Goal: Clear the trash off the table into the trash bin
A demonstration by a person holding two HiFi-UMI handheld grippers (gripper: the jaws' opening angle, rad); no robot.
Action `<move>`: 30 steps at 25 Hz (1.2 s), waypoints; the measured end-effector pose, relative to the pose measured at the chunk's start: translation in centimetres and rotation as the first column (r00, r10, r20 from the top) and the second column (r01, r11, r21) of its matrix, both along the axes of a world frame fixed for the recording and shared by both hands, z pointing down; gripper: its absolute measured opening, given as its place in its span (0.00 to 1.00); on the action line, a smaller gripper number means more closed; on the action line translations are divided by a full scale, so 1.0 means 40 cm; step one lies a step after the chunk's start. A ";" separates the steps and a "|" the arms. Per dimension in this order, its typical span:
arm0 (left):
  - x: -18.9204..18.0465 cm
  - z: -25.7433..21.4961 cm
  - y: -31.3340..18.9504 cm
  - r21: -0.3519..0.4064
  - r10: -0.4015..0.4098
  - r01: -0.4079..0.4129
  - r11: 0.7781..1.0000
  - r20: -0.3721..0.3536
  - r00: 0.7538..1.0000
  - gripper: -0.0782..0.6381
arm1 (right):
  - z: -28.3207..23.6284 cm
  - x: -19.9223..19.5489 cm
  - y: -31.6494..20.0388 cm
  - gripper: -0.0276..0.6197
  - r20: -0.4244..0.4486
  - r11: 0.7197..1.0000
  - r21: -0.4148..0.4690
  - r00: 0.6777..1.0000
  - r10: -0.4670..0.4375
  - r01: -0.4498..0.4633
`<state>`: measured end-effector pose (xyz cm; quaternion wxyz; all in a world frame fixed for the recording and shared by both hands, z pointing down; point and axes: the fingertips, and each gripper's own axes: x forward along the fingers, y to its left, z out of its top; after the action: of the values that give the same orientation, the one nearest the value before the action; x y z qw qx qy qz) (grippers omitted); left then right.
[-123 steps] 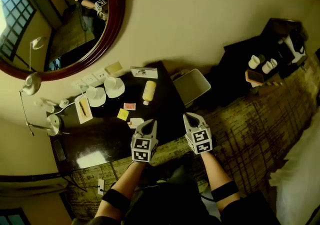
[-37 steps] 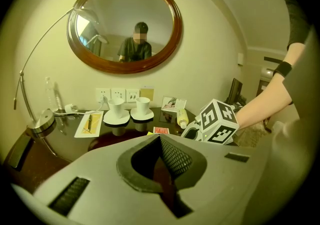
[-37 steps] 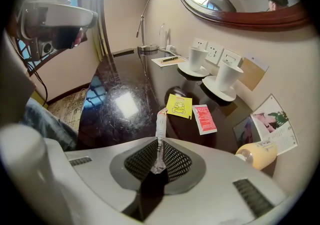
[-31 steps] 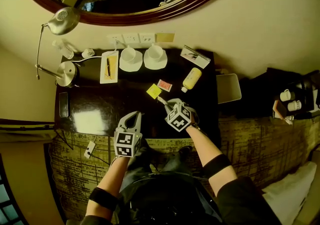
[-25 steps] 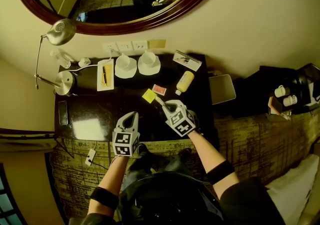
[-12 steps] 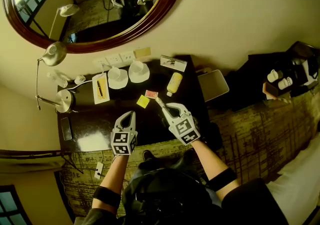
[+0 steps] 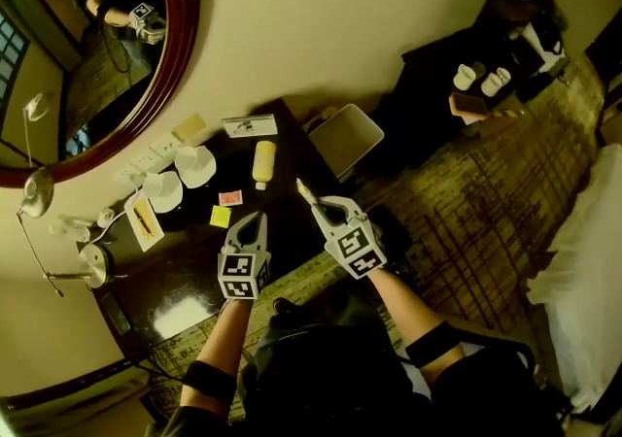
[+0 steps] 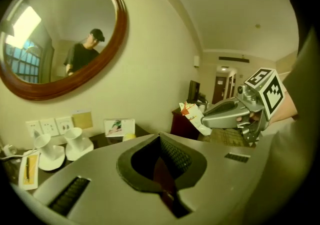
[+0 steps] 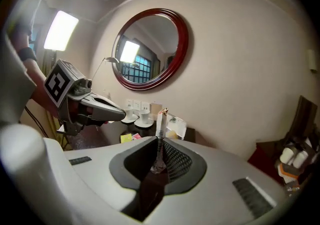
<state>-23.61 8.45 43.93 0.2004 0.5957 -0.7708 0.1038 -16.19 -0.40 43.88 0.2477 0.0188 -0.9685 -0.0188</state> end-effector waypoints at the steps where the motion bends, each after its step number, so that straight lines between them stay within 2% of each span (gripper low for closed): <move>1: 0.037 0.001 -0.045 0.001 0.049 -0.049 0.999 -0.002 0.999 0.11 | 0.004 0.041 -0.036 0.13 -0.004 0.999 0.000 0.999 0.044 -0.044; 4: 0.151 0.005 -0.178 0.005 0.190 -0.190 0.982 -0.005 0.982 0.11 | 0.007 0.173 -0.139 0.13 -0.014 0.983 0.002 0.983 0.181 -0.181; 6: 0.237 0.000 -0.266 0.015 0.283 -0.282 0.959 -0.008 0.959 0.11 | 0.003 0.265 -0.204 0.13 -0.020 0.962 0.004 0.962 0.272 -0.272; 10: 0.435 -0.020 -0.412 0.039 0.457 -0.457 0.889 -0.012 0.889 0.11 | 0.004 0.463 -0.302 0.13 -0.037 0.898 0.006 0.898 0.439 -0.439; 13: 0.568 -0.026 -0.482 0.046 0.556 -0.555 0.831 -0.015 0.831 0.11 | 0.014 0.589 -0.345 0.14 -0.054 0.849 0.009 0.847 0.529 -0.529; 16: 0.667 -0.015 -0.526 0.039 0.623 -0.622 0.782 -0.019 0.782 0.11 | 0.044 0.678 -0.365 0.14 -0.076 0.810 0.000 0.807 0.585 -0.587; 19: 0.740 0.026 -0.553 0.016 0.665 -0.665 0.746 -0.036 0.746 0.11 | 0.102 0.741 -0.374 0.14 -0.108 0.780 -0.018 0.776 0.621 -0.626; 21: 0.773 0.077 -0.567 -0.012 0.675 -0.677 0.736 -0.068 0.735 0.11 | 0.160 0.769 -0.384 0.14 -0.137 0.763 -0.040 0.760 0.636 -0.645; 25: 0.818 0.232 -0.585 -0.085 0.662 -0.678 0.730 -0.154 0.733 0.11 | 0.319 0.808 -0.405 0.14 -0.199 0.730 -0.091 0.730 0.653 -0.678; 30: 0.878 0.461 -0.614 -0.164 0.659 -0.692 0.703 -0.215 0.721 0.11 | 0.581 0.848 -0.436 0.14 -0.274 0.691 -0.150 0.702 0.658 -0.707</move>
<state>11.52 -16.13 62.36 0.2700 0.8149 -0.4644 0.2178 17.75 -17.86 67.12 0.3327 0.3463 -0.8559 0.1922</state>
